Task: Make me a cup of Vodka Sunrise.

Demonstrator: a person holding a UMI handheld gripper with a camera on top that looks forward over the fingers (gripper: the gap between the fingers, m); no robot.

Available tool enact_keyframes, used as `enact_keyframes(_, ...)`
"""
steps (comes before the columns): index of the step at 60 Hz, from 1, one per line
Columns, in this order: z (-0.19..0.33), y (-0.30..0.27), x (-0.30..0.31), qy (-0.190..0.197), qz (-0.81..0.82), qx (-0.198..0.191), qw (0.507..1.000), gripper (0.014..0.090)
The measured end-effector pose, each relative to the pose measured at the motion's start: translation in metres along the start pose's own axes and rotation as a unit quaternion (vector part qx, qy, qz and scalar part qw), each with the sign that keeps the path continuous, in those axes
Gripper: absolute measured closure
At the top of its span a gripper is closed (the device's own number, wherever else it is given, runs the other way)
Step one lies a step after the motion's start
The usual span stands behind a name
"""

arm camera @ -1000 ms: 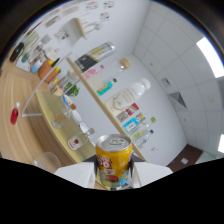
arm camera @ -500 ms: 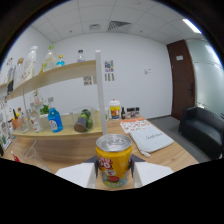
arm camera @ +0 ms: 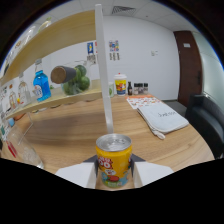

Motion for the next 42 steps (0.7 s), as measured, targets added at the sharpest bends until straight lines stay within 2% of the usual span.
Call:
enact_keyframes(27, -0.014, 0.017, 0.001, 0.007, -0.033, -0.021, 0.999, 0.0508)
enact_keyframes(31, -0.019, 0.015, 0.005, 0.017, -0.040, -0.022, 0.999, 0.0438)
enact_keyframes(34, -0.026, 0.009, 0.007, 0.026, -0.044, -0.019, 0.999, 0.0294)
enact_keyframes(38, -0.039, 0.000, 0.007, 0.034, -0.048, -0.013, 0.998, 0.0179)
enact_keyframes(42, -0.059, -0.015, 0.004, 0.042, -0.046, -0.004, 0.998, 0.0193)
